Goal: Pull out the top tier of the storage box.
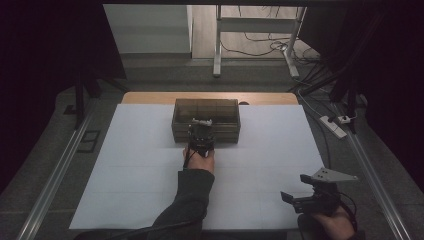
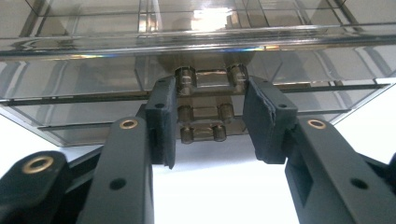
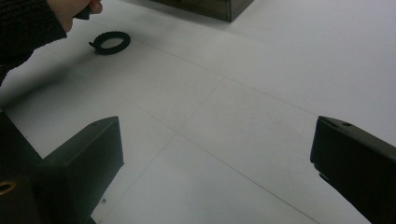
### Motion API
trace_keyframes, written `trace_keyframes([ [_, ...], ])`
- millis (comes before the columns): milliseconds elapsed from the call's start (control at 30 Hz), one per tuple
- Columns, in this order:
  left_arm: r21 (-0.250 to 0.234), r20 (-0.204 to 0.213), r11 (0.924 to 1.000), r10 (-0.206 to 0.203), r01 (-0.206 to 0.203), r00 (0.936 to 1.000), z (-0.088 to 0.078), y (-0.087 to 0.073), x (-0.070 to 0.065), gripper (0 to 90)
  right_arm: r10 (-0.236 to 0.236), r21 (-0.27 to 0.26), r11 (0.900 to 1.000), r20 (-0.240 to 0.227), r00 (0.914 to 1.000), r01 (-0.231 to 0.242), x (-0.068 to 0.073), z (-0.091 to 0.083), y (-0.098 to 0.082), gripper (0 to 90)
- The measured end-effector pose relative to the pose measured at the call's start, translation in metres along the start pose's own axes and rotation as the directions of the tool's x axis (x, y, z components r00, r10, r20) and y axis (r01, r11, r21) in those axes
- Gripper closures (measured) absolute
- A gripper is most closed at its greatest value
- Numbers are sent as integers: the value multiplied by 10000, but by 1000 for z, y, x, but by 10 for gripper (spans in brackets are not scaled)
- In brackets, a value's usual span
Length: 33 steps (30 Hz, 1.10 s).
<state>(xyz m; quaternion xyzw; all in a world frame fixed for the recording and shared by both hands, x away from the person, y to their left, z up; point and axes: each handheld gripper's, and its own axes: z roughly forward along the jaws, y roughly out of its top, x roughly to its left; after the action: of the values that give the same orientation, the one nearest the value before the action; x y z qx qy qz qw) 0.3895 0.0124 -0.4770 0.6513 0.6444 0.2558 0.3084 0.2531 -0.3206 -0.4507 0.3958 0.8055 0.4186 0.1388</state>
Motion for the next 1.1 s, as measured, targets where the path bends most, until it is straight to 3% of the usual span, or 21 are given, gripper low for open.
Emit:
trace_keyframes([
  [433,-66,-283,9992,381,-383,9989,-10,-11,-5,563,-47,29,10000,9,10000,47,0,0,0,25],
  [567,0,-51,9989,461,-461,9989,-10,-11,-2,555,-34,28,10000,-8,10000,34,0,0,0,26],
  [800,33,503,9988,489,-492,9975,-13,-9,9,357,-7,23,10000,-22,10000,7,0,0,0,25],
  [933,-123,1077,9959,899,-891,9901,-18,-6,17,284,-4,10,10000,-24,10000,4,0,0,0,25],
  [1100,-332,1592,9849,1733,-1702,9719,-25,-3,25,224,8,20,10000,-40,10000,-8,0,0,0,25],
])
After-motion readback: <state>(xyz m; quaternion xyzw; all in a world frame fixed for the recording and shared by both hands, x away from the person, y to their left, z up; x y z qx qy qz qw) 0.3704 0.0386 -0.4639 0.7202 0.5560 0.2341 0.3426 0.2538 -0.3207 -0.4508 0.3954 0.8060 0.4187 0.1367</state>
